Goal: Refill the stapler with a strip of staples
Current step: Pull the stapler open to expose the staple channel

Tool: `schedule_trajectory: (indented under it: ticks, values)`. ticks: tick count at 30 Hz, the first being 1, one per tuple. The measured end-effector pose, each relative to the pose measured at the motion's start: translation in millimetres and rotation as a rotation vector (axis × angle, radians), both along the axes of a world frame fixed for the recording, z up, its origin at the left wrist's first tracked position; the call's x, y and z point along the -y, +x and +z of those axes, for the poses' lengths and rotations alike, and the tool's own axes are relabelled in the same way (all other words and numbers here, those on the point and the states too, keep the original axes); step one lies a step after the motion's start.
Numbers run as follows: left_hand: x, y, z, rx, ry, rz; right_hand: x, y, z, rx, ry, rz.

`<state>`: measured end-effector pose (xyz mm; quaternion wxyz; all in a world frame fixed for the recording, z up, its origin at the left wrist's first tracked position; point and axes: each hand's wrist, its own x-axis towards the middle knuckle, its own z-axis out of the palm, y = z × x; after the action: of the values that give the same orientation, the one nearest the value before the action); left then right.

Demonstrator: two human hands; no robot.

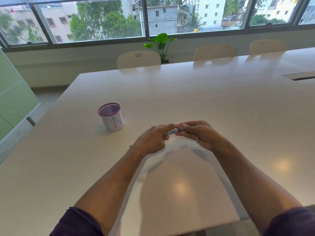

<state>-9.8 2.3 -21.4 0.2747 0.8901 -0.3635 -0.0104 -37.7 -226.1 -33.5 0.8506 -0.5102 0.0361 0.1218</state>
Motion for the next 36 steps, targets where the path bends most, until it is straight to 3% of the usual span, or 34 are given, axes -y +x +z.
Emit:
schedule_trajectory:
  ticks: [5,10,25,36]
  values:
    - [-3,6,-3,-0.047,-0.016,-0.010,-3,4,-3,0.034,-0.094,-0.019]
    - [-3,9,0,-0.096,0.011,0.003,-7,5,-3,0.006,-0.062,-0.011]
    - [-1,7,-2,-0.011,-0.017,0.033,-13,4,4,0.038,-0.187,0.008]
    - [-14,4,-5,-0.177,-0.274,0.201,-2,5,9,0.027,-0.298,-0.186]
